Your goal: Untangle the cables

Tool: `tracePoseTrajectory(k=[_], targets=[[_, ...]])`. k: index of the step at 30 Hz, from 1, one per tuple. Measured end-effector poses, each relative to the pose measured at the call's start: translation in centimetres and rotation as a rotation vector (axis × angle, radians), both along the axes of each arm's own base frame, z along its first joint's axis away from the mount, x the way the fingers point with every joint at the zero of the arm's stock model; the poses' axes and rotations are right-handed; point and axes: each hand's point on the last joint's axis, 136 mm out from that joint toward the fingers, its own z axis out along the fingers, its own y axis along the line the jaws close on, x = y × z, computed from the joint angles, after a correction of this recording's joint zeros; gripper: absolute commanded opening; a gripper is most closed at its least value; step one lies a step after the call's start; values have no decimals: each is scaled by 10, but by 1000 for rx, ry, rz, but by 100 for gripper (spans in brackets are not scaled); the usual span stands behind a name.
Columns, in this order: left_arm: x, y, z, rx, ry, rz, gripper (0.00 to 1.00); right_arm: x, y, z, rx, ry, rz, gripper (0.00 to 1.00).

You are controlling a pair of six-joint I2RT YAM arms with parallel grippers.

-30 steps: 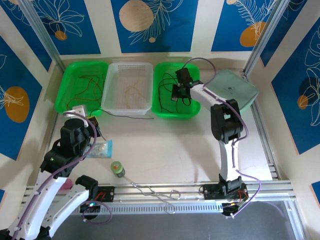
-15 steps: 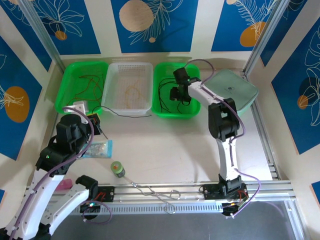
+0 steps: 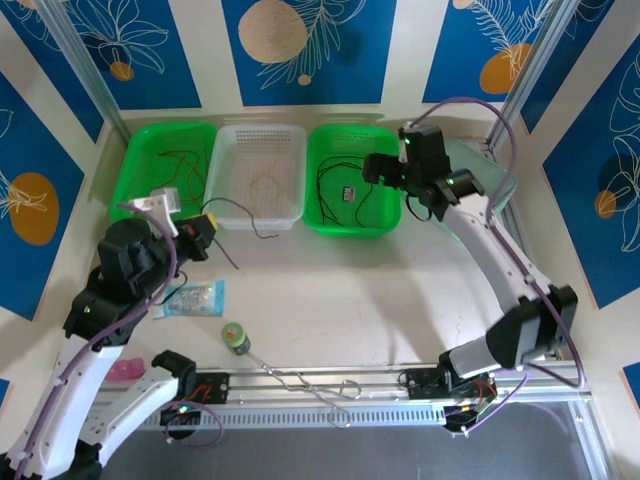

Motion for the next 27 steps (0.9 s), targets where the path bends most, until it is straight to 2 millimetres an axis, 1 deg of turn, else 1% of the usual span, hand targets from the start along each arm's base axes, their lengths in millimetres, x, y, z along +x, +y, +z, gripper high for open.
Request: tracePoseTrajectory(k=[3, 5, 7, 9, 12, 15, 19, 21, 24, 27], targets=[[8, -27, 19, -62, -7, -88, 0, -28, -15, -7, 15, -4, -22, 98], [12, -45, 31, -82, -18, -142, 0, -46, -26, -6, 27, -18, -40, 100], [20, -66, 43, -85, -24, -195, 0, -62, -38, 0, 45, -52, -60, 99], [28, -82, 56, -83, -36, -229, 0, -75, -49, 9, 58, -93, -81, 99], [47, -100, 83, -79, -81, -250, 0, -92, -68, 23, 72, -151, -123, 99], [67, -112, 111, -72, -140, -252, 0, -106, -85, 31, 78, -184, -169, 99], [97, -130, 150, -71, -228, -257, 0, -122, -105, 35, 82, -210, -227, 99], [112, -141, 164, -77, -255, -263, 0, -128, -111, 36, 87, -216, -244, 99], [136, -160, 175, -85, -278, -280, 0, -135, -118, 38, 92, -223, -266, 99], [157, -175, 173, -66, -287, -294, 0, -139, -121, 39, 95, -227, -276, 99]])
